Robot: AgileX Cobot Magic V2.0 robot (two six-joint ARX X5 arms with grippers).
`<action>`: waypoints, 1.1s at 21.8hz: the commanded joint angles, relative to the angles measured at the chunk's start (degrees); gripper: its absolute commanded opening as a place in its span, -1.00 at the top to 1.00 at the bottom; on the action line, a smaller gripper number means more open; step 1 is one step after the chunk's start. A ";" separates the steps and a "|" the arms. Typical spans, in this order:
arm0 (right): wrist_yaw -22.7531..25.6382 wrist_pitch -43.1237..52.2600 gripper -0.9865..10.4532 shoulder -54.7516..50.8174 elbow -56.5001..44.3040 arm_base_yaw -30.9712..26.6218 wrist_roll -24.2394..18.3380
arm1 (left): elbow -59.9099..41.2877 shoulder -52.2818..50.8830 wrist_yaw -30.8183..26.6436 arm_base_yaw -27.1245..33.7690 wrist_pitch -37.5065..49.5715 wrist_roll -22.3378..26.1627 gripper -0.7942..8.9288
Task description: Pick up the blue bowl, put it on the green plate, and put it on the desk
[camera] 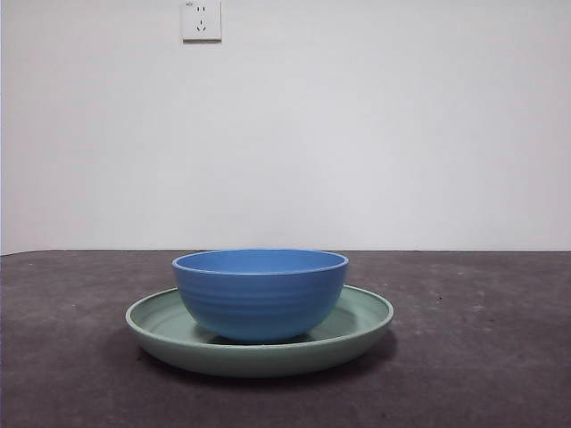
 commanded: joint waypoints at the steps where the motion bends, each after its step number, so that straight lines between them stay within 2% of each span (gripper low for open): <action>1: 0.04 0.59 0.80 0.17 0.90 0.39 -0.44 | -2.23 -1.99 -5.31 0.15 1.51 0.59 0.80; 4: 0.04 0.59 0.80 0.17 0.90 0.39 -0.44 | -3.67 -4.39 -9.35 0.13 1.53 0.59 0.80; 24: 0.04 0.59 0.80 0.17 0.90 0.39 -0.44 | -5.68 -5.49 -9.33 -1.33 1.55 0.35 0.80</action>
